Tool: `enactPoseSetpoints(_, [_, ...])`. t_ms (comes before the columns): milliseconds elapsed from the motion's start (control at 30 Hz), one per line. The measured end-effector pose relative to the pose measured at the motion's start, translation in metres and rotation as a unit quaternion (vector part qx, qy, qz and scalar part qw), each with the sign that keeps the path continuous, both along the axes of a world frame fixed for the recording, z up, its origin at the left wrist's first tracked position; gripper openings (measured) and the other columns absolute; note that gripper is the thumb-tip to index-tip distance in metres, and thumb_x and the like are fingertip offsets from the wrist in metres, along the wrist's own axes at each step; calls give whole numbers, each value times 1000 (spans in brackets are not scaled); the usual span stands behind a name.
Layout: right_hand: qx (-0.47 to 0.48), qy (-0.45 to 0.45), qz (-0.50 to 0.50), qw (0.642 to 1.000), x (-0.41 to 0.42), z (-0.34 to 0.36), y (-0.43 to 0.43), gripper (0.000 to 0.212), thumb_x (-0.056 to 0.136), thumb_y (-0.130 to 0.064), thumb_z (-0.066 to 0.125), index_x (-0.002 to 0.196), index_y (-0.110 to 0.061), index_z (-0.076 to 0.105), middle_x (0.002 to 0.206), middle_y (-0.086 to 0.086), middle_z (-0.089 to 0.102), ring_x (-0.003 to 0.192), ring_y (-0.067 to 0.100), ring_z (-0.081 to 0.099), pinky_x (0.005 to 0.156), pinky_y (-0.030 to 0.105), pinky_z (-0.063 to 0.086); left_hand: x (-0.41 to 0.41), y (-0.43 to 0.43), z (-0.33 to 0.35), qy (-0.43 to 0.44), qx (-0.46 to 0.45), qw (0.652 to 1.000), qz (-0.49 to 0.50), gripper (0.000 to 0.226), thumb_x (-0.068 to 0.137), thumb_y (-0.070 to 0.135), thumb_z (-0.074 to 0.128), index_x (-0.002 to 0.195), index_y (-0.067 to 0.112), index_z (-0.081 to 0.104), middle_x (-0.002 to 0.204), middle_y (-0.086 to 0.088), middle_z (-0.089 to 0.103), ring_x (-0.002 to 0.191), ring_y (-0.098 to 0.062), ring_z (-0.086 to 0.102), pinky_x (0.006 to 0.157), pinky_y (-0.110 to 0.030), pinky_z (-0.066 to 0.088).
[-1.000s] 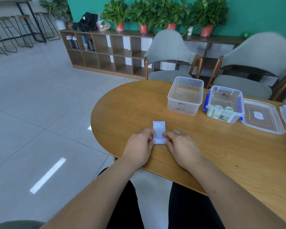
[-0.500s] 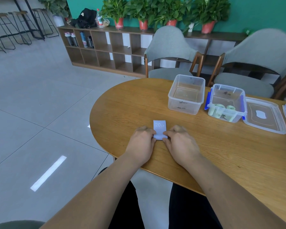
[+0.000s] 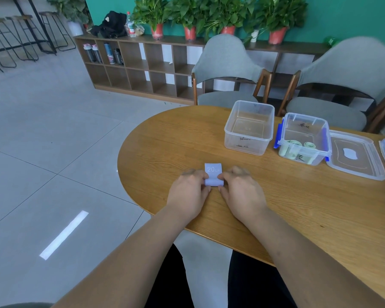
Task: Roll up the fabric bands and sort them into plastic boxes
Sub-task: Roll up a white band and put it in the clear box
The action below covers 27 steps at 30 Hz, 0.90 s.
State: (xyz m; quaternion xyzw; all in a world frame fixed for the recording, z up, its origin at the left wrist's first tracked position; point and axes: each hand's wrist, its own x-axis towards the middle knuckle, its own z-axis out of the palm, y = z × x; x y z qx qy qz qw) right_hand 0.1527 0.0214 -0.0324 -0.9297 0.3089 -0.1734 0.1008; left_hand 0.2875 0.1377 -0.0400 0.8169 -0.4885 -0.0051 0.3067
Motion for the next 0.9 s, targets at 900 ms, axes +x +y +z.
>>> enactPoseSetpoints(900, [-7, -41, -6, 999, 12, -4, -17, 23, 96, -29, 69, 119, -26, 69, 110, -6, 65, 111, 20, 56, 72, 38, 55, 8, -23, 0, -54, 15, 998, 17, 23, 96, 20, 65, 117, 16, 73, 111, -5, 63, 105, -27, 54, 88, -40, 51])
